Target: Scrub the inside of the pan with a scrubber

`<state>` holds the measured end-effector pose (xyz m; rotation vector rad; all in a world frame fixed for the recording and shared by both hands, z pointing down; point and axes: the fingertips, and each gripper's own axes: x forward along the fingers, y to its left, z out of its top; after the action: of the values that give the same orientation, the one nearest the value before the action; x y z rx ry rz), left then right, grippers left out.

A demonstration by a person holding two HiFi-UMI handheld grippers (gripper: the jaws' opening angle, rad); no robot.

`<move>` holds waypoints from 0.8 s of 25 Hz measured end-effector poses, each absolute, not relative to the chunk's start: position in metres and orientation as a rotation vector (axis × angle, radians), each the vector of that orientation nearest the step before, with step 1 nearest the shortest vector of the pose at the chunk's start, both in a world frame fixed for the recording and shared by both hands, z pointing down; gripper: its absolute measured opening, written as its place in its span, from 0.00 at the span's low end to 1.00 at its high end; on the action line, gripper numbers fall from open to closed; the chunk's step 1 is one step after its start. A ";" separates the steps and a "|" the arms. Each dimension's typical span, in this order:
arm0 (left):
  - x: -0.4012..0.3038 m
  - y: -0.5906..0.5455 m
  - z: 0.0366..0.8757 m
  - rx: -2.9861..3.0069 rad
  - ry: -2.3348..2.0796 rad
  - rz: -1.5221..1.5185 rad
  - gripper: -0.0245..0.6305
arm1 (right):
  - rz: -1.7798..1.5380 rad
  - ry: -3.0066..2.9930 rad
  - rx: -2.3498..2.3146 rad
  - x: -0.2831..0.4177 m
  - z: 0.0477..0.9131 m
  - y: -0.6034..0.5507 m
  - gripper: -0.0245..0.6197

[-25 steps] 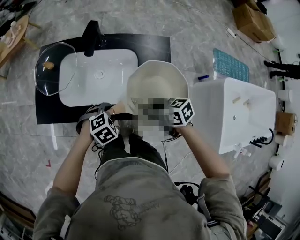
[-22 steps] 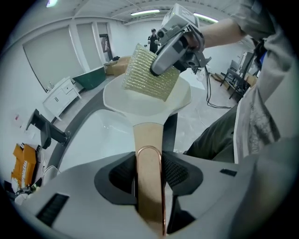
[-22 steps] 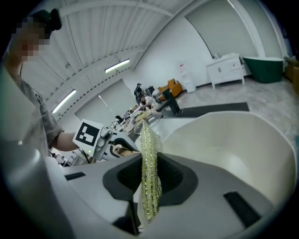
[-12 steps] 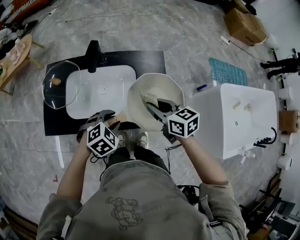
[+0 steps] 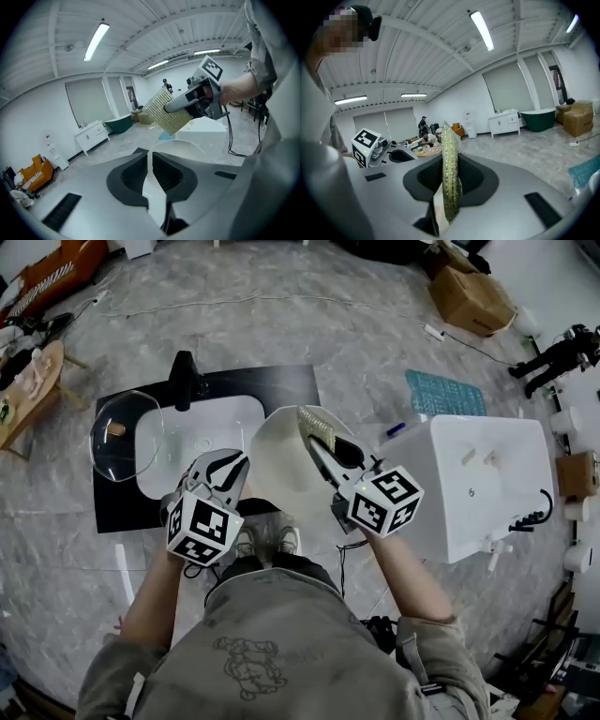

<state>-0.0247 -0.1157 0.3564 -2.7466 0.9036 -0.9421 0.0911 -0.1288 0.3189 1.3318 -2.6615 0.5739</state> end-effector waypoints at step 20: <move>-0.016 -0.113 0.200 -2.650 1.121 -0.338 0.08 | -0.003 -2.713 1.768 0.128 0.161 -0.070 0.16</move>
<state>-0.0159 -0.1132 0.2005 -2.6495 1.1210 -0.3380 0.1282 -0.0702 0.1608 1.7681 -2.7131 -0.0033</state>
